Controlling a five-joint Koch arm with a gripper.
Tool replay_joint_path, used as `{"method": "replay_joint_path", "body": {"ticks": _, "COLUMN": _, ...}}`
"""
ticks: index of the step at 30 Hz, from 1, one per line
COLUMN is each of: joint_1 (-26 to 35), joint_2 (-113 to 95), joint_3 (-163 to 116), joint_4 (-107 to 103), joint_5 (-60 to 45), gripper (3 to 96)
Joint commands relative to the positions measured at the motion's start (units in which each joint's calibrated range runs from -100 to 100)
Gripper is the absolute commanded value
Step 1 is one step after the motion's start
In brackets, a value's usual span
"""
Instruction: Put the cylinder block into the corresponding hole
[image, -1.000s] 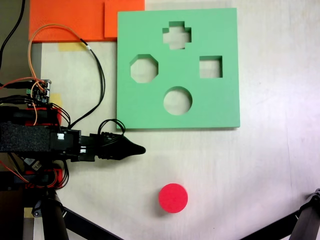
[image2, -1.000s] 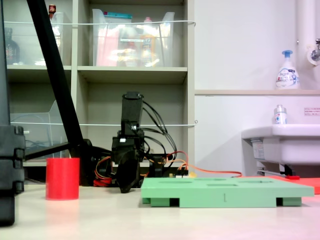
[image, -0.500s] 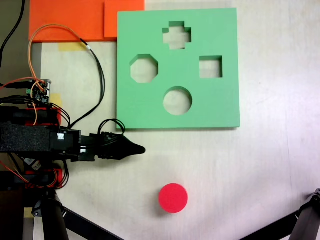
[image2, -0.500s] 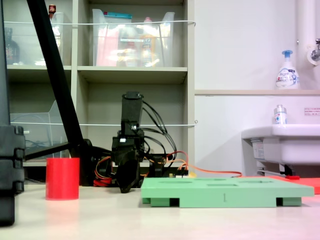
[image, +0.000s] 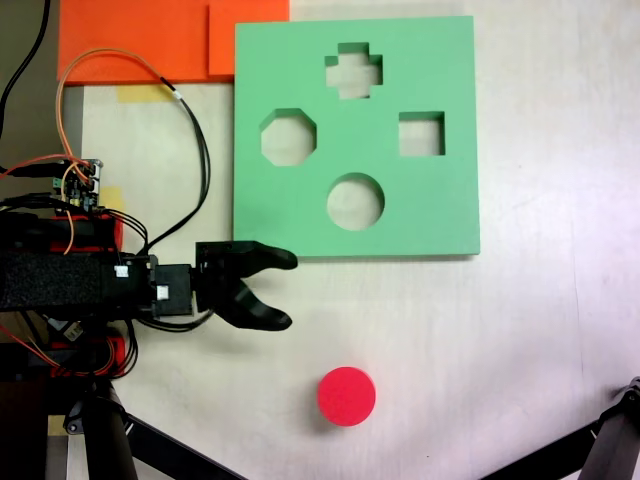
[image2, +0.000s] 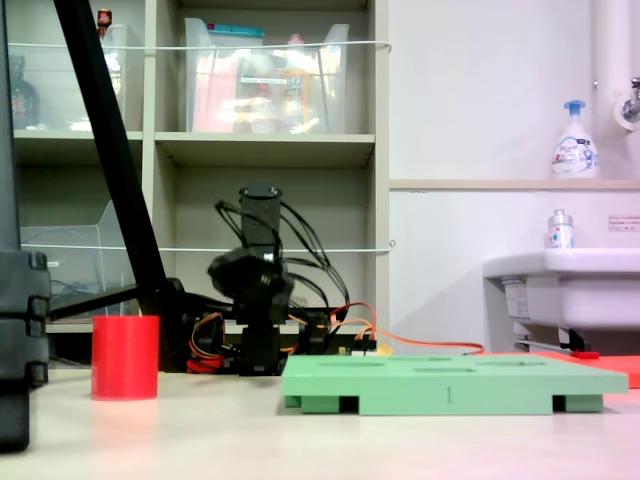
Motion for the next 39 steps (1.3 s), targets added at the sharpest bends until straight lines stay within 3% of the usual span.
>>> {"method": "replay_joint_path", "body": {"ticks": 1, "joint_1": -1.2, "joint_2": -0.7, "joint_3": -0.7, "joint_4": 8.3, "joint_5": 10.9, "gripper": 55.0}}
{"method": "replay_joint_path", "body": {"ticks": 9, "joint_1": -3.0, "joint_2": -0.7, "joint_3": -0.7, "joint_4": 8.4, "joint_5": 13.7, "gripper": 57.6}}
{"method": "replay_joint_path", "body": {"ticks": 13, "joint_1": -4.2, "joint_2": 2.2, "joint_3": -0.7, "joint_4": 11.6, "joint_5": 12.9, "gripper": 84.9}}
{"method": "replay_joint_path", "body": {"ticks": 16, "joint_1": -5.1, "joint_2": 15.0, "joint_3": -0.2, "joint_4": 21.3, "joint_5": 12.5, "gripper": 91.9}}
{"method": "replay_joint_path", "body": {"ticks": 25, "joint_1": -9.5, "joint_2": 62.3, "joint_3": 9.2, "joint_4": 47.4, "joint_5": 11.0, "gripper": 93.0}}
{"method": "replay_joint_path", "body": {"ticks": 39, "joint_1": -11.2, "joint_2": 96.0, "joint_3": 32.9, "joint_4": 47.7, "joint_5": 11.3, "gripper": 89.7}}
